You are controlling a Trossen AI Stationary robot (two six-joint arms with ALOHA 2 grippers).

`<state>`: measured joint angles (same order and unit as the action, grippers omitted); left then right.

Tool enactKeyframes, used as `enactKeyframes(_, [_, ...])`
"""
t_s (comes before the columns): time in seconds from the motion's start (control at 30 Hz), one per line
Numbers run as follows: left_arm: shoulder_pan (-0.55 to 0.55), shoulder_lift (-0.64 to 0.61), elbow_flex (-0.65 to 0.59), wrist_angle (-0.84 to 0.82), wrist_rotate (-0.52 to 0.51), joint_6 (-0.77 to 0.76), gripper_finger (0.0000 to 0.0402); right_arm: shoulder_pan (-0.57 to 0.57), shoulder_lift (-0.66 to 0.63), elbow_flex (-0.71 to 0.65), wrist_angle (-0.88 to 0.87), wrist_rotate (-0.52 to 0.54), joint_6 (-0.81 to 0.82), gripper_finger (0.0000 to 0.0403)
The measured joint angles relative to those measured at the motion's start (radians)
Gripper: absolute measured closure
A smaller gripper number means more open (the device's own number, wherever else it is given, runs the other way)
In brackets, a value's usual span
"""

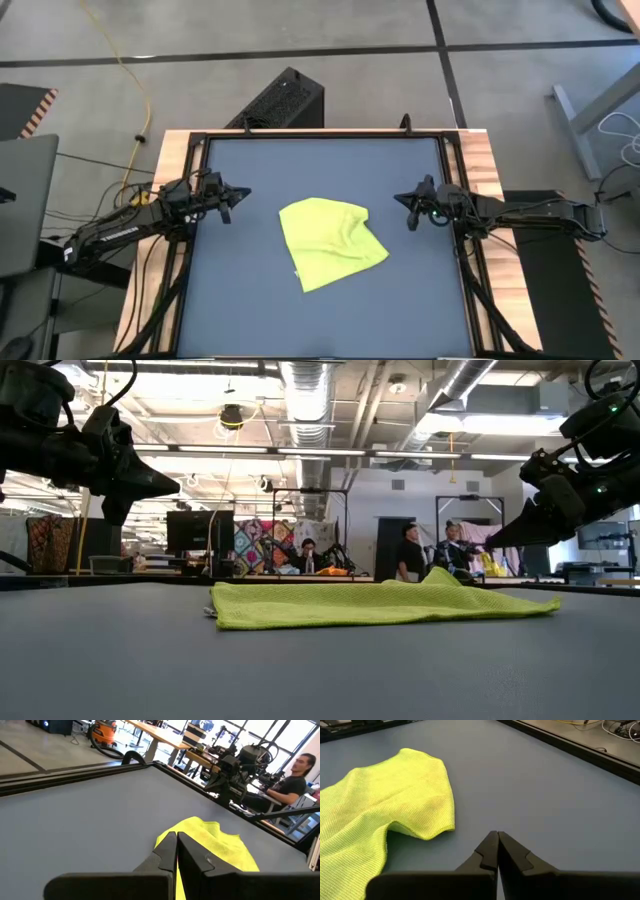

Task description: Roll towel

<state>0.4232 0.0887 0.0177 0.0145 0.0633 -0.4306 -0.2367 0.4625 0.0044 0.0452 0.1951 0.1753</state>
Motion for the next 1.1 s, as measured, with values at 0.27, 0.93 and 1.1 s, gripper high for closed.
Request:
enactKeyframes(0.27, [0.0,0.0,0.0,0.0,0.0,0.0,0.0401,0.0,0.0,0.0,0.0,0.0,0.0,0.0373])
enactKeyframes(0.93, [0.0,0.0,0.0,0.001,0.0,0.0,0.0401,0.0,0.0,0.0,0.0,0.0,0.0,0.0373])
enactKeyframes(1.1, [0.0,0.0,0.0,-0.001,-0.059,-0.117,0.0401,0.0,0.0,0.0,0.0,0.0,0.0,0.0373])
